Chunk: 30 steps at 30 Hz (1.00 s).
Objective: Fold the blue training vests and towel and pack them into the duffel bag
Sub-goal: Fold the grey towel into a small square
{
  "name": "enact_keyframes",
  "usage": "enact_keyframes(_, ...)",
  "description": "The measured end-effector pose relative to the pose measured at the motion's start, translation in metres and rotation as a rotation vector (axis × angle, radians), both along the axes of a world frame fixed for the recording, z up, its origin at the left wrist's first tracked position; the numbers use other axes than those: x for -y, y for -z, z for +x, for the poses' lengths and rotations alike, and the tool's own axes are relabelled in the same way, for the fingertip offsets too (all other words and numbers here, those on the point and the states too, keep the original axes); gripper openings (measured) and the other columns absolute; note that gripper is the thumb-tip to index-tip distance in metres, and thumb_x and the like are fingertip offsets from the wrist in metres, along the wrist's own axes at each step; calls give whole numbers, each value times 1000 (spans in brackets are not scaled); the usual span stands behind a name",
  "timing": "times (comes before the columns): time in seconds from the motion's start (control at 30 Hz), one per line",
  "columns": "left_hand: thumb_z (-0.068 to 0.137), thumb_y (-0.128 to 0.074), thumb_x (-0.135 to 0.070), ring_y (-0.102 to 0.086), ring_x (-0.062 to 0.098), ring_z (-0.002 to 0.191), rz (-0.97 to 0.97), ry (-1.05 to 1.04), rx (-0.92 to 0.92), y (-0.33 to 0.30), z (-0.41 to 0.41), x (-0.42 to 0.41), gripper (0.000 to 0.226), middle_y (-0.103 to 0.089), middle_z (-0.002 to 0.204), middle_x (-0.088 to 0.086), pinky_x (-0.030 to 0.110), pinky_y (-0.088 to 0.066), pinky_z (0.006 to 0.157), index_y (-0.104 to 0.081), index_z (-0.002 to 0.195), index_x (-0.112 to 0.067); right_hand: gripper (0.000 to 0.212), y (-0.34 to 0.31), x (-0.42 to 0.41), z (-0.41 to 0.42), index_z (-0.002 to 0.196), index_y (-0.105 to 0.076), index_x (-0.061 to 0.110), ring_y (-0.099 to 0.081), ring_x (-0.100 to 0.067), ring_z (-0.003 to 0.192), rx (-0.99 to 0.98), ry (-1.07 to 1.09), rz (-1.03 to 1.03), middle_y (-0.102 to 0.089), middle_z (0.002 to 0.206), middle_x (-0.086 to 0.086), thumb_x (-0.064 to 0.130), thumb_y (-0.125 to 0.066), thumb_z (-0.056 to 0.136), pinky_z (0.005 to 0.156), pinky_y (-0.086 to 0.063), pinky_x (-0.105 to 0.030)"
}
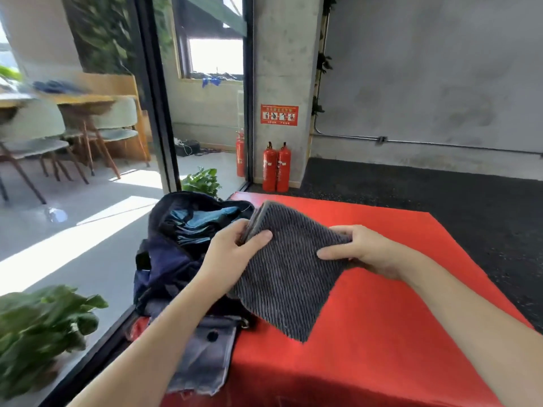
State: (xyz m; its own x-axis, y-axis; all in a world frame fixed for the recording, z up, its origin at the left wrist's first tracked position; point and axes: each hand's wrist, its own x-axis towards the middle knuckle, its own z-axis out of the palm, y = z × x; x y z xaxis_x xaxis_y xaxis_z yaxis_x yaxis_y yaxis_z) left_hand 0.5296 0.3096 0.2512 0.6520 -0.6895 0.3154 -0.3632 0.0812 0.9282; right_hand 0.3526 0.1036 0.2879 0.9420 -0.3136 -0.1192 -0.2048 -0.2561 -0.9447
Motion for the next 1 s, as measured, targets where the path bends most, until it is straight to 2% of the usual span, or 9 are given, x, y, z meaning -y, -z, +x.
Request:
enact_keyframes(0.1,91,-68,-44,-72,13,91,-21,-146,26,-19,34,-26,17,-75,96,-7,44,-57,88,-67,98,-27,42,-16,-22,47,118,-68,12,-72,-19,93,214,97,69,-75,105,-5,13,-81,78,71,-56,-30)
enact_keyframes(0.23,98,-57,-46,-65,4,86,20,-335,108,-51,79,-41,12,-68,96,-14,29,-51,75,-60,98,-34,43,-28,-43,119,116,-66,4,-74,-25,96,414,233,154,-74,112,-14,17,-84,80,74,-59,-33)
enact_keyframes(0.37,99,-55,-45,-61,16,84,83,-463,177,-71,129,-36,28,-64,94,-1,36,-49,77,-57,104,-18,48,-29,-47,183,116,-63,4,-73,-24,100,499,363,157,-73,113,-13,28,-84,81,88,-60,-41)
enact_keyframes(0.5,99,-53,-48,-60,23,92,339,-478,175,-54,187,-18,37,-62,101,3,35,-47,78,-54,112,-13,45,-18,-42,216,119,-61,12,-68,-18,98,267,434,-233,-69,107,3,39,-77,85,90,-55,-36)
enact_keyframes(0.63,87,-68,-55,-61,28,101,856,-382,527,-16,220,-13,58,-66,115,12,37,-51,86,-58,120,-8,10,14,-35,212,93,-66,28,-57,-18,104,22,284,-728,-58,110,1,33,-72,88,88,-44,-31)
enact_keyframes(0.7,85,-66,-61,-54,29,114,890,-442,680,-8,225,-14,59,-61,123,10,42,-45,97,-60,125,-18,8,28,-33,207,82,-65,36,-57,-20,108,-67,190,-856,-58,110,0,40,-68,88,93,-48,-37)
enact_keyframes(0.8,92,-53,-63,-32,33,134,921,-563,842,-5,229,-16,44,-43,140,8,53,-26,109,-68,117,-31,13,33,-32,206,88,-68,34,-59,-22,107,-119,194,-910,-58,113,-2,42,-59,92,92,-50,-39)
enact_keyframes(0.9,100,-42,-57,-34,40,134,986,-607,599,-1,234,-19,46,-32,147,16,54,-31,108,-68,115,-22,31,31,-36,214,99,-68,18,-63,-29,98,-259,204,-997,-65,108,-10,44,-52,94,77,-49,-34)
enact_keyframes(1.0,105,-36,-46,-60,35,104,970,-510,474,2,241,-24,47,-59,126,20,40,-49,88,-65,106,-8,38,26,-41,223,90,-64,6,-60,-30,80,-372,176,-1002,-69,95,-15,39,-47,99,67,-44,-30)
